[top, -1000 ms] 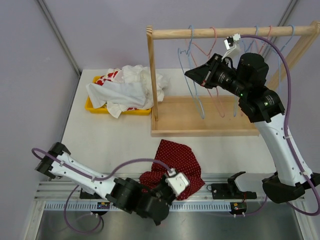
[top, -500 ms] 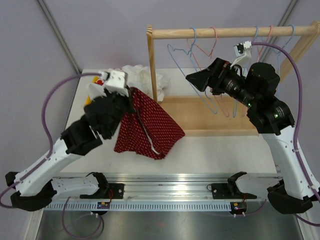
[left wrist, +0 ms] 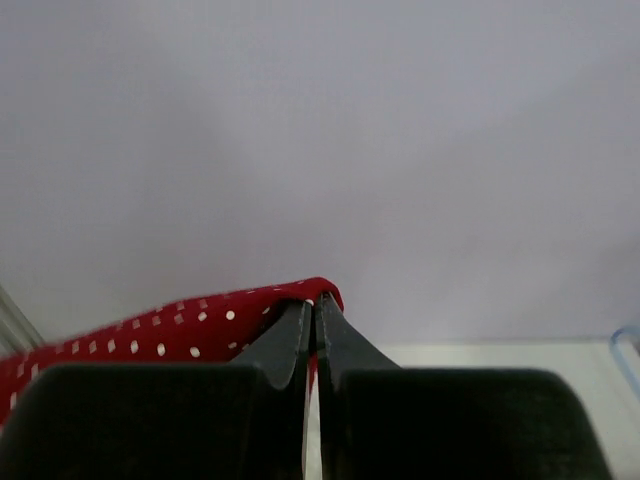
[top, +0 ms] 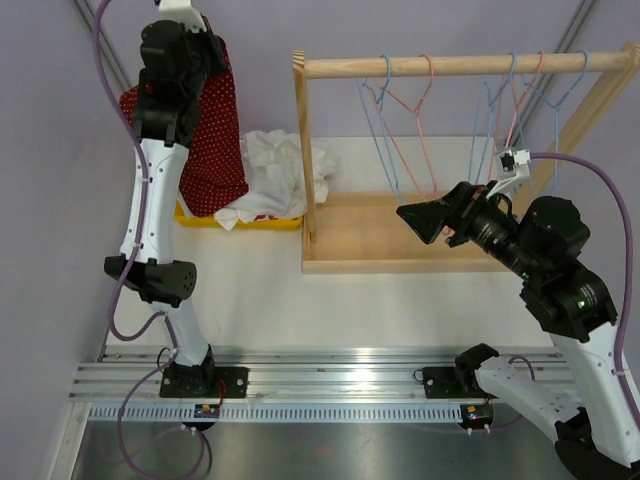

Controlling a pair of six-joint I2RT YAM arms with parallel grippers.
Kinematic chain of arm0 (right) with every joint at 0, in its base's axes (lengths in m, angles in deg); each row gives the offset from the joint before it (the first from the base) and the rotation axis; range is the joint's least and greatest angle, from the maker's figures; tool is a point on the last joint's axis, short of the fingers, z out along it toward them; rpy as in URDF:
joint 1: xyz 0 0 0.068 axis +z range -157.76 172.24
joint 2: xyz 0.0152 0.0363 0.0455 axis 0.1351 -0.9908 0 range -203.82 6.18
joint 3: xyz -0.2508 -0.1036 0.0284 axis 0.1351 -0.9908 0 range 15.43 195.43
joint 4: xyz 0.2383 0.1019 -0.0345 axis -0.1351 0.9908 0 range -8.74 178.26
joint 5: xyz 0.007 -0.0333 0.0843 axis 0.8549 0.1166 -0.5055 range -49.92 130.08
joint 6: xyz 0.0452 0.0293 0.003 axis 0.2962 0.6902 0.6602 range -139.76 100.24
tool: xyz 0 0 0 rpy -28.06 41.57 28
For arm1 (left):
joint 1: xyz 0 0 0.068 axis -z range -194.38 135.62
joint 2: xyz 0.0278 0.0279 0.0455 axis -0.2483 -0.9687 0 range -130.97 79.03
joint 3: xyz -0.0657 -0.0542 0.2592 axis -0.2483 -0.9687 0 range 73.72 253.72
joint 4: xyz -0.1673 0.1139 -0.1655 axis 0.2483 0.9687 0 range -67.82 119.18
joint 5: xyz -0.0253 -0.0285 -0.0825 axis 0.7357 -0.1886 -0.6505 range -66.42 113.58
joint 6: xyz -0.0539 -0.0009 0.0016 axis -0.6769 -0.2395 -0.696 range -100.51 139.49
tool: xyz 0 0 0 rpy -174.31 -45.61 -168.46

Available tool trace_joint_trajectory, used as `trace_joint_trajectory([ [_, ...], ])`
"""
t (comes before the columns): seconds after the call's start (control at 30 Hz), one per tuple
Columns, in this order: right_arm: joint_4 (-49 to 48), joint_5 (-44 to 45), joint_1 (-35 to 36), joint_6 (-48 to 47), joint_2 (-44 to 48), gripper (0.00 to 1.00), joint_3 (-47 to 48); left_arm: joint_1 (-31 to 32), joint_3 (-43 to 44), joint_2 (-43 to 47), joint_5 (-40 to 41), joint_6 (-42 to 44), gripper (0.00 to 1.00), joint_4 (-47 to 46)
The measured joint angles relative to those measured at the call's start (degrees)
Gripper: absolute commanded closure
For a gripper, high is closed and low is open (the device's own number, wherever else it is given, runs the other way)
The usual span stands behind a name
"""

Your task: Remove the skirt from the hanger

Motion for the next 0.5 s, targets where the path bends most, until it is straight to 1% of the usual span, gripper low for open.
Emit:
trace_joint_trajectory([
  [0.1,0.48,0.07,0.00,-0.85,1.53,0.00,-2.91,-1.25,-11.76,0.07,-3.26,-2.80,1.00,-3.04],
  [0.2,0.87,0.17,0.00,-1.66,1.46,0.00,-4.57,-1.18,-23.65,-0.13,-6.21,-5.51,1.00,-6.58],
  [0.23,1.09,0.28,0.00,-1.84,1.44,0.01,-4.90,-1.03,-28.06,-0.13,-6.78,-6.43,0.90,-8.17],
  [0.3,1.18,0.46,0.00,-2.12,1.31,0.01,-5.29,-0.81,-38.07,0.17,-6.99,-7.74,0.40,-12.72],
  [0.33,1.14,0.48,0.00,-2.23,1.25,0.01,-5.42,-0.66,-42.60,0.28,-6.91,-8.52,0.01,-13.84],
  [0.4,1.14,0.44,0.00,-2.29,1.31,0.01,-5.53,-0.55,-49.75,0.04,-6.56,-10.58,0.01,-14.84],
  [0.5,1.11,-0.20,0.00,-2.43,2.05,0.01,-5.55,-0.68,-54.51,-0.26,-5.29,-11.67,0.01,-14.01],
])
